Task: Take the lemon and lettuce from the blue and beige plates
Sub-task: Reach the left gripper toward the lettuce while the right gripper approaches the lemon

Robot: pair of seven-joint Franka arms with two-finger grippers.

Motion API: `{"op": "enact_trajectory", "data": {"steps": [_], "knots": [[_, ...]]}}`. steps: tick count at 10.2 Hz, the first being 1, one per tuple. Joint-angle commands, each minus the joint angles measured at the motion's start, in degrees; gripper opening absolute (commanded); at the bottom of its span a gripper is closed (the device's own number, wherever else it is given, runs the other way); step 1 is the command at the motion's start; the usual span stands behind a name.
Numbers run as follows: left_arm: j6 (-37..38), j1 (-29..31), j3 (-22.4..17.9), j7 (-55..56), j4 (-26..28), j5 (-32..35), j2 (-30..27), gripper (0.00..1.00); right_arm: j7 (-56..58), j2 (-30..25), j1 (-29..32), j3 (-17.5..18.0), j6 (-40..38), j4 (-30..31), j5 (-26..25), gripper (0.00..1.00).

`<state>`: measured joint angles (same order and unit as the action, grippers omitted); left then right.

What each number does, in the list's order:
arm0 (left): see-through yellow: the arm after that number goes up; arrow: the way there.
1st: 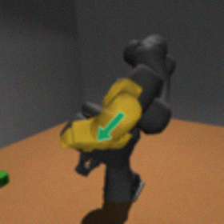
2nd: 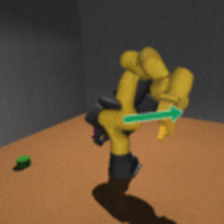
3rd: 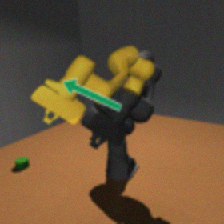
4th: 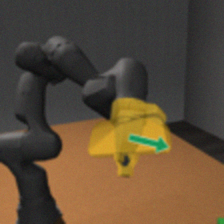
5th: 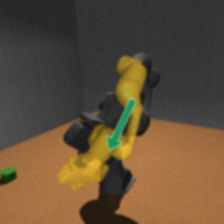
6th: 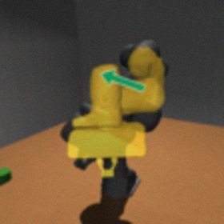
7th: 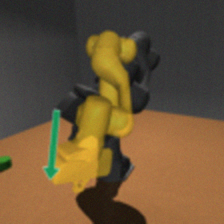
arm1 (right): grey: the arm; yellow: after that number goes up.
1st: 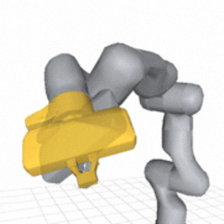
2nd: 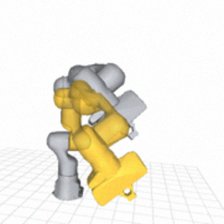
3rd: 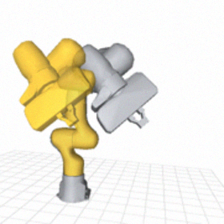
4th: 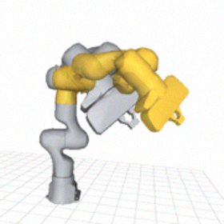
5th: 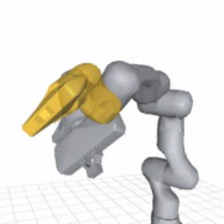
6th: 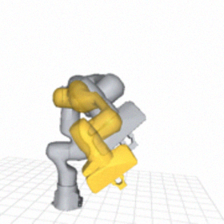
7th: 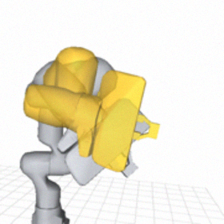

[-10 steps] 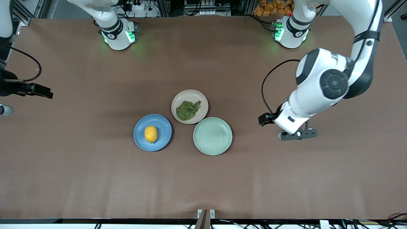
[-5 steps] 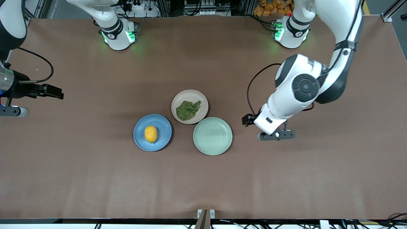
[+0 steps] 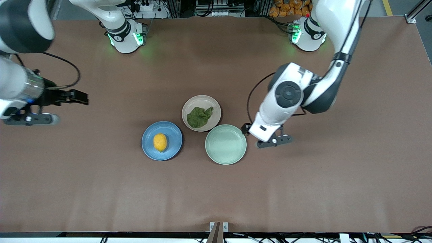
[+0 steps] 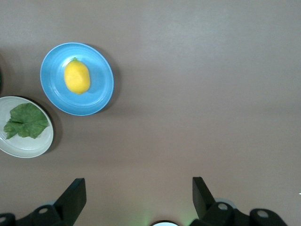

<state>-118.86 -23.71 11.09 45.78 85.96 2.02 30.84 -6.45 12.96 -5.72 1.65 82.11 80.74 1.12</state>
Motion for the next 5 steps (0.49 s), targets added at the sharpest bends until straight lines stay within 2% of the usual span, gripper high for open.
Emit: {"op": "enact_trajectory", "data": {"steps": [1,3,5], "knots": [[-3.9,-4.1,-0.6,5.9,-1.3,2.0,2.6,1.00,-1.4,2.1,-0.5,-0.3,2.0,-0.3,4.0,1.00],[-5.3,-7.4,-0.6,6.5,-1.3,1.9,4.3,1.00,-1.5,2.6,-1.6,-0.2,8.7,4.4,6.1,1.00],[-9.7,-10.9,-0.9,9.1,-1.4,2.1,6.9,1.00,-1.5,2.6,-3.7,-0.3,11.2,6.7,6.2,1.00]]}}
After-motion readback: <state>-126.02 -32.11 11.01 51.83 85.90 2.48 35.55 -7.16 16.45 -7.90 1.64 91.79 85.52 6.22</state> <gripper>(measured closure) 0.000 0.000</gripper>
